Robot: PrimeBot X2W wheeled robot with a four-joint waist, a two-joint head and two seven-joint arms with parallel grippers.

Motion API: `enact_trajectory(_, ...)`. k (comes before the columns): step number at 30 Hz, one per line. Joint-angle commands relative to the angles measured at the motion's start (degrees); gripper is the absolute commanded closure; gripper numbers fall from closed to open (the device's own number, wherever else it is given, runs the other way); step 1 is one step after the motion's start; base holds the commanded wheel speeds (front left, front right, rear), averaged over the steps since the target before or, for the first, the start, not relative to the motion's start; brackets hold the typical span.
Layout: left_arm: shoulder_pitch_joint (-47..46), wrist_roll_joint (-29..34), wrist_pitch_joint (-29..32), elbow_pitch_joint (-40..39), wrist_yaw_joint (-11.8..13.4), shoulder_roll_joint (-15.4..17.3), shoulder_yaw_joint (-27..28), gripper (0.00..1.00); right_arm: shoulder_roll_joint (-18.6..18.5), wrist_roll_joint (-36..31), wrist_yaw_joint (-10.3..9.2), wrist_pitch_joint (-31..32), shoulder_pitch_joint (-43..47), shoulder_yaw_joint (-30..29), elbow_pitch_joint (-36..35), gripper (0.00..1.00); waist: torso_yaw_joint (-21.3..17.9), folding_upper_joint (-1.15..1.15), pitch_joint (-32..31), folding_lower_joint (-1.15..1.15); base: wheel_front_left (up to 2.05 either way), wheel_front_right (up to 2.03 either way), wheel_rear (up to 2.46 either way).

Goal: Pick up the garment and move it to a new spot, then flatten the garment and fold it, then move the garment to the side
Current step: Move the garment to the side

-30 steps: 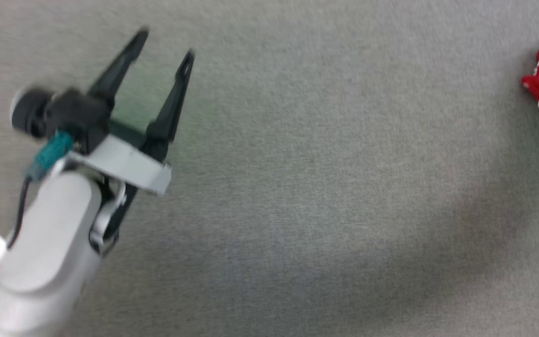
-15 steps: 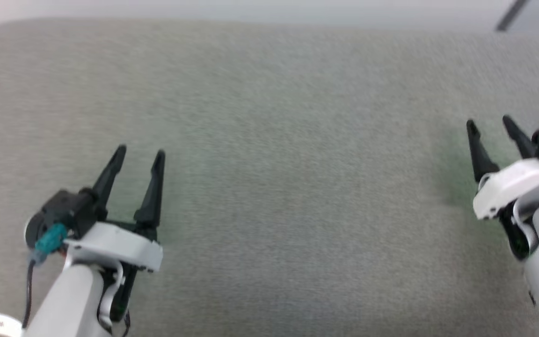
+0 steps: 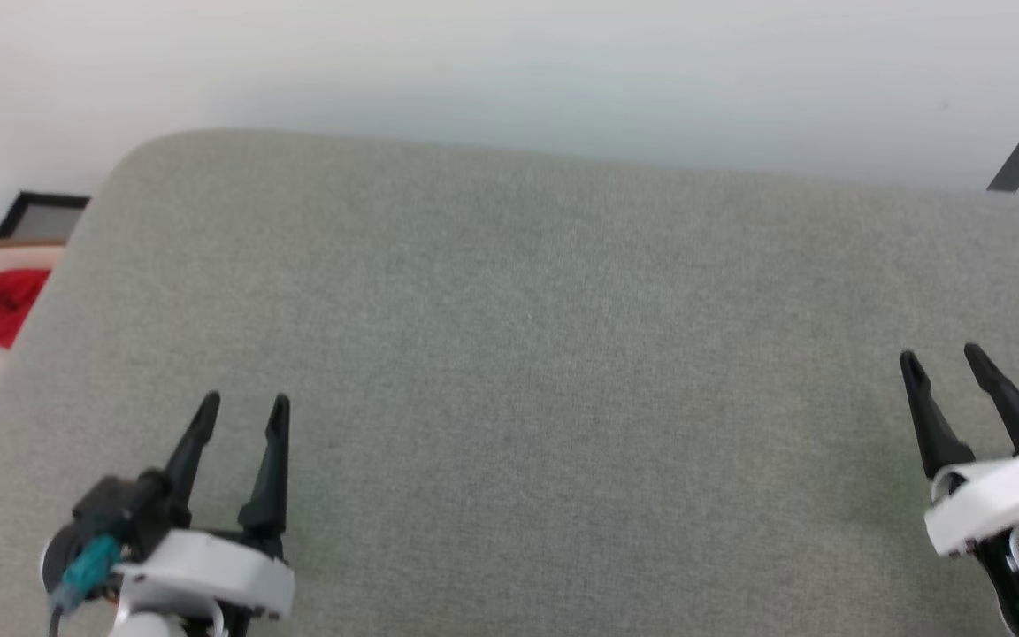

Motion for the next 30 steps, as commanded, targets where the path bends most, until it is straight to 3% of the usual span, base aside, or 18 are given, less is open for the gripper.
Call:
enact_trajectory(1, 1.46, 0.36, -0.18, -0.76, -0.35, -0.64, 0.79, 0.00, -0.24, -1.26, -0.07, 0.39, 1.81, -0.89, -1.64, 0.00, 0.06, 0.00, -1.68, 0.00, 0.00, 0.00, 0.00)
enact_trajectory(10, 8.24, 2.48, -0.12, -5.83, -0.97, -4.62, 4.03, 0.00, 3.59, -5.09, -0.07, 4.17, 12.59, -10.34, -14.28, 0.00, -1.13, 0.00, -2.35, 0.00, 0.00, 0.00, 0.00)
enact_trajectory(16, 11.77, 3.67, -0.11, -8.73, -1.23, -6.15, 5.06, 0.00, 8.74, -7.44, -0.07, 6.29, 19.20, -16.13, -22.20, 0.00, -0.80, 0.00, -3.04, 0.00, 0.00, 0.00, 0.00)
enact_trajectory(23, 14.10, 4.47, -0.11, -10.25, -1.40, -6.47, 5.24, 0.00, 13.88, -9.89, -0.07, 8.60, 25.74, -19.04, -29.45, 0.00, 0.25, 0.00, -4.36, 0.00, 0.00, 0.00, 0.00)
enact_trajectory(30, 16.04, 4.90, -0.11, -11.48, -1.34, -6.61, 5.58, 0.00, 16.38, -11.85, -0.07, 10.41, 29.41, -19.98, -34.11, 0.00, 0.08, 0.00, -5.01, 0.00, 0.00, 0.00, 0.00)
